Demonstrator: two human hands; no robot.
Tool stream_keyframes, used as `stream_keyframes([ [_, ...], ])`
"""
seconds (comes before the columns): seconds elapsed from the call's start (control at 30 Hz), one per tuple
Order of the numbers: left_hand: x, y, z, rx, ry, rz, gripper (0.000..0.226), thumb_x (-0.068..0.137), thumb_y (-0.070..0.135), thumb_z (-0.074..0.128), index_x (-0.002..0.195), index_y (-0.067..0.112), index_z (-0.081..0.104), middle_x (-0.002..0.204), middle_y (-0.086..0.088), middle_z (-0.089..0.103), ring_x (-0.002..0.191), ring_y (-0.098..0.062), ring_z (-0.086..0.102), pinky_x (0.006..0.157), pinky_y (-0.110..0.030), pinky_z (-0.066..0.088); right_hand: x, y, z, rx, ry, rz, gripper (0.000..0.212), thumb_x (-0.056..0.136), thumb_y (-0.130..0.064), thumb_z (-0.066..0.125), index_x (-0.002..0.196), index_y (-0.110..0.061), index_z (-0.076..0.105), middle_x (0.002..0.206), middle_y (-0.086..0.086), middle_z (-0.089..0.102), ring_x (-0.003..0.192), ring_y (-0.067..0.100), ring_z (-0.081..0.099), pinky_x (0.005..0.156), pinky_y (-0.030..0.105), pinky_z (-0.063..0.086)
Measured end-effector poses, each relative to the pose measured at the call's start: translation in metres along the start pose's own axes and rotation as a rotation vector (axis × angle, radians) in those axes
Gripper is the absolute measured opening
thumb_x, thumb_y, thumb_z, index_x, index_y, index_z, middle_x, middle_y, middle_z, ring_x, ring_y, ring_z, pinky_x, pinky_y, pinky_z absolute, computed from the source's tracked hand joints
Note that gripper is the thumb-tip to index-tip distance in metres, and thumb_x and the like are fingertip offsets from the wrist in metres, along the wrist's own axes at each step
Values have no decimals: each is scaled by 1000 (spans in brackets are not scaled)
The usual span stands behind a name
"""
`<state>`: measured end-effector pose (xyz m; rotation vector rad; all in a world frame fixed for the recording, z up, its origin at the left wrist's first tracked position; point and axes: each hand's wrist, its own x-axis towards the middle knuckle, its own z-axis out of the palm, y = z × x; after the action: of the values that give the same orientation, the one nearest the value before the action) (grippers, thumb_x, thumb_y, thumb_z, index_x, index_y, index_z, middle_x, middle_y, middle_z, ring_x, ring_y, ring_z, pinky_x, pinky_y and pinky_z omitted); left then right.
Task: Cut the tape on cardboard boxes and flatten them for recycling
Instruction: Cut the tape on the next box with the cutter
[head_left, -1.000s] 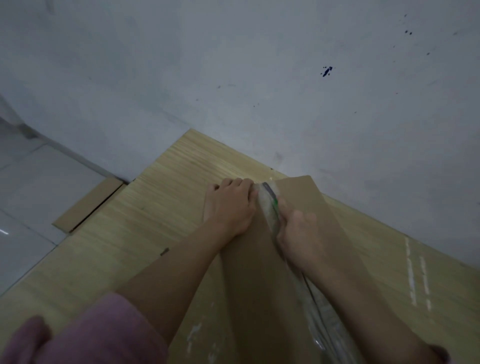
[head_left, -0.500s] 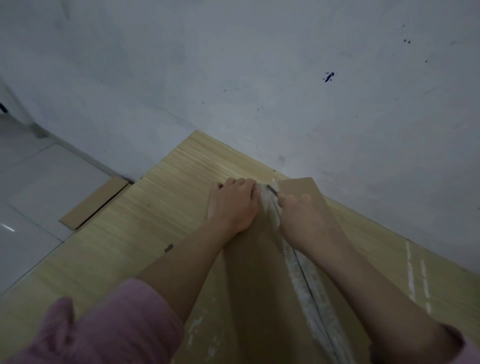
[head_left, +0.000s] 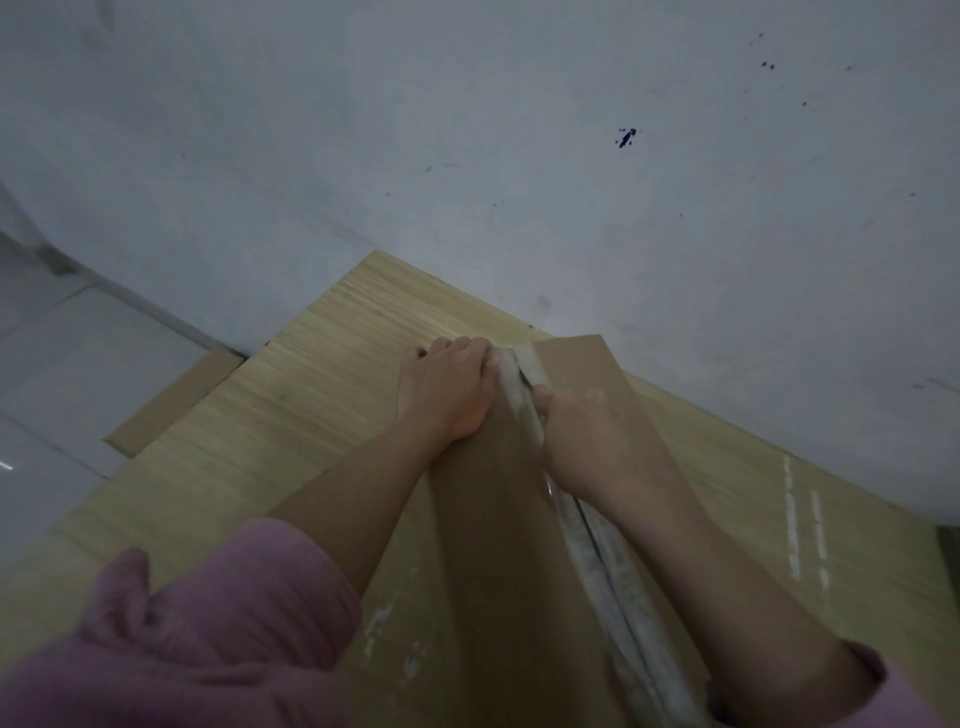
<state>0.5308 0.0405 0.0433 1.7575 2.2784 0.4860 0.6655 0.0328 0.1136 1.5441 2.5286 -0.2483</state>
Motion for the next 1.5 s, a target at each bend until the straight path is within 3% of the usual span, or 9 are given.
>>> stream_keyframes([
  [0.13,-1,0,0,-3,21,4,38,101,37,25,126,22,50,130,1,55,121,-21,45,97,-41,26,-12,3,5,17,-1,26,37,94,-8,31,127,-16,44,103,13,47,105,34,50,72,34,32],
  [0.27,0,0,1,-14,33,6,38,101,36,26,125,21,51,127,0,56,119,-22,46,96,-40,26,-22,8,18,43,-43,80,35,95,-10,30,127,-15,44,112,16,49,107,36,48,83,38,40],
  [0.37,1,-1,2,-1,54,20,37,101,35,27,123,21,52,125,-2,58,116,-23,48,94,-40,27,-44,15,22,11,-61,58,30,97,-19,34,125,-21,44,109,13,52,101,33,49,77,35,40],
  [0.63,1,-2,0,-39,116,28,42,97,36,37,132,15,47,130,-10,54,123,-27,43,100,-42,26,-138,29,20,-33,-124,104,46,101,-23,25,145,-35,22,113,7,54,107,27,53,79,33,40],
  [0.73,-25,12,-9,-144,302,277,53,83,35,45,126,5,54,122,-16,58,115,-34,51,97,-39,31,-153,39,34,-14,-179,172,54,100,-23,25,148,-42,8,118,9,52,112,27,49,88,33,40],
  [0.87,-97,38,8,-89,104,726,42,79,34,46,107,8,64,110,-14,62,103,-30,58,90,-33,39,-154,44,54,88,-103,204,50,101,-29,28,147,-42,14,119,11,53,112,31,48,90,37,41],
  [1.07,-162,49,28,-32,-35,539,72,81,59,30,134,12,47,144,-4,44,136,-19,36,112,-35,16,-158,40,60,8,-15,167,44,101,-34,29,144,-33,24,119,11,54,111,33,50,89,40,42],
  [1.2,-165,49,25,-132,-14,390,77,76,61,38,124,4,52,129,-13,52,115,-31,52,99,-37,39,-171,36,49,-12,58,117,40,103,-28,28,142,-27,28,123,10,54,111,29,55,83,36,45],
  [1.5,-159,54,26,119,-49,418,88,74,69,7,145,24,31,146,-5,32,132,-24,28,115,-39,11,-208,40,52,-21,89,152,31,101,-23,28,129,-25,43,116,4,58,107,24,58,78,33,47],
])
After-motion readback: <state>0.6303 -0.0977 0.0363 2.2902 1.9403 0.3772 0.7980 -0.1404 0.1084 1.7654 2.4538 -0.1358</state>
